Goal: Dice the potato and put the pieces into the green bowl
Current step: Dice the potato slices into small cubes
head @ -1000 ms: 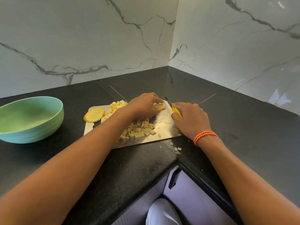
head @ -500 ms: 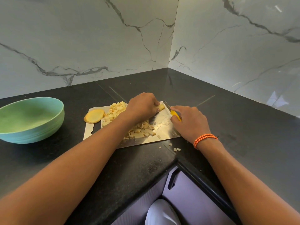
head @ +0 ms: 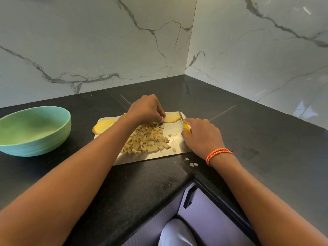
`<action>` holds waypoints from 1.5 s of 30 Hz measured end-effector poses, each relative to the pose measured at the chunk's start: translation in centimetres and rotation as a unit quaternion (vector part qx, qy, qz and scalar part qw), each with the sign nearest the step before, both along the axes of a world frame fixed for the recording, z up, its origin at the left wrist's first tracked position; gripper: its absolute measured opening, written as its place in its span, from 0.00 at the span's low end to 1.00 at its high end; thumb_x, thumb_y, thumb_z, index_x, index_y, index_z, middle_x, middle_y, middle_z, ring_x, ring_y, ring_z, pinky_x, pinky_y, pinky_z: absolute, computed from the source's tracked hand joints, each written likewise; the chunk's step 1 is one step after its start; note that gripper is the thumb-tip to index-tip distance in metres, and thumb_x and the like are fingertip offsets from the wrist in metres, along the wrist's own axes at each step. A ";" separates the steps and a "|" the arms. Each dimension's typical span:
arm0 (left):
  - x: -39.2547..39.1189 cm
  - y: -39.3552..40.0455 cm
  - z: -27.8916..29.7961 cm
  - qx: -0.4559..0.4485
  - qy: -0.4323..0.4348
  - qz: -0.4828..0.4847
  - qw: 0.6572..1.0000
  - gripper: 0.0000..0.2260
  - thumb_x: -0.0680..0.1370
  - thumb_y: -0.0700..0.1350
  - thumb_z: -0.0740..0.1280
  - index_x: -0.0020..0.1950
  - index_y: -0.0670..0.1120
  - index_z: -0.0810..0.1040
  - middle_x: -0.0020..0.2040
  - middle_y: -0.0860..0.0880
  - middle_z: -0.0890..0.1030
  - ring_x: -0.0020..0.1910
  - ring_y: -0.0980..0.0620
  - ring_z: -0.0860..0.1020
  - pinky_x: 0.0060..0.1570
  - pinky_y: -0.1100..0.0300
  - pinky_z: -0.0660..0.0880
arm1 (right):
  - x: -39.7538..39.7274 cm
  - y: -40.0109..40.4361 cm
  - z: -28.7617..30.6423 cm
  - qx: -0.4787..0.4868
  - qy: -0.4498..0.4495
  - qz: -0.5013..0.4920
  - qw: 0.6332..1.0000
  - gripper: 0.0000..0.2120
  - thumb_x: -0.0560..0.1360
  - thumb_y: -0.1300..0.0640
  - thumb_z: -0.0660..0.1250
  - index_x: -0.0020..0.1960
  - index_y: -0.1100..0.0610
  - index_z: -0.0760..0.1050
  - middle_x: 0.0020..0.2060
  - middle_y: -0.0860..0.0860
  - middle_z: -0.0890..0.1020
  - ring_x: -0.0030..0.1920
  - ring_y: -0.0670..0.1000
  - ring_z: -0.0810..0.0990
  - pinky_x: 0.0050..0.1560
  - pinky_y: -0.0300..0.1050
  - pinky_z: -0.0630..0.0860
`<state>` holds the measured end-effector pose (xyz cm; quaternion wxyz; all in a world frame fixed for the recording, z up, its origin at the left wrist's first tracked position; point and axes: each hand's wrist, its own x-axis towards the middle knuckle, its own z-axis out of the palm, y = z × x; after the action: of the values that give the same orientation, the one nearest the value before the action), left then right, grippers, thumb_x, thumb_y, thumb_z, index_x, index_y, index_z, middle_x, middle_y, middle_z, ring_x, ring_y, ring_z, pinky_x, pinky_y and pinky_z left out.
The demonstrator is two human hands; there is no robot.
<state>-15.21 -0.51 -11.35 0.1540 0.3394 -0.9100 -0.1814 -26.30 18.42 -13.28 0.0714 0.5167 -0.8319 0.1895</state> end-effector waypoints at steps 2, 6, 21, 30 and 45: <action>-0.2 0.2 -0.2 -0.018 0.013 0.015 1.000 0.05 0.75 0.45 0.80 0.50 0.51 0.90 0.41 0.57 0.86 0.42 0.56 0.83 0.50 0.50 0.85 | 0.0 -0.1 -0.1 0.002 -0.003 0.003 1.000 0.21 0.82 0.48 0.59 0.74 0.48 0.72 0.52 0.54 0.83 0.48 0.55 0.81 0.52 0.53 0.80; -0.3 0.2 -0.7 -0.031 0.034 0.027 0.999 0.06 0.74 0.47 0.81 0.50 0.50 0.90 0.42 0.56 0.87 0.41 0.56 0.83 0.46 0.53 0.84 | 0.0 -0.3 -0.3 0.005 -0.001 0.020 1.000 0.22 0.83 0.49 0.59 0.76 0.48 0.71 0.55 0.54 0.83 0.52 0.56 0.81 0.54 0.54 0.79; -0.2 0.2 -2.0 -0.114 0.037 0.000 0.993 0.15 0.77 0.62 0.74 0.60 0.58 0.85 0.48 0.58 0.81 0.45 0.56 0.79 0.44 0.58 0.79 | -0.2 -0.4 -0.2 -0.025 -0.004 0.016 1.000 0.22 0.82 0.49 0.59 0.75 0.48 0.72 0.43 0.51 0.83 0.41 0.52 0.80 0.48 0.52 0.82; -1.3 0.1 -2.3 -0.162 0.010 -0.016 0.987 0.20 0.78 0.65 0.72 0.62 0.54 0.87 0.57 0.58 0.85 0.49 0.54 0.81 0.33 0.64 0.66 | 0.2 -0.6 0.0 -0.017 0.009 0.029 0.999 0.19 0.83 0.51 0.58 0.73 0.50 0.73 0.45 0.54 0.84 0.42 0.54 0.80 0.47 0.51 0.80; -1.8 0.6 -2.4 -0.146 -0.001 0.020 0.989 0.18 0.77 0.64 0.73 0.52 0.50 0.89 0.51 0.57 0.86 0.45 0.55 0.81 0.33 0.62 0.66 | 0.9 0.7 0.0 0.024 -0.037 0.036 0.998 0.22 0.82 0.49 0.60 0.76 0.48 0.70 0.60 0.55 0.82 0.53 0.57 0.81 0.57 0.56 0.80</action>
<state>-17.02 0.04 -13.71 0.2042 0.3313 -0.9201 -0.0433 -25.37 19.16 -13.33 0.0207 0.5408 -0.8190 0.1907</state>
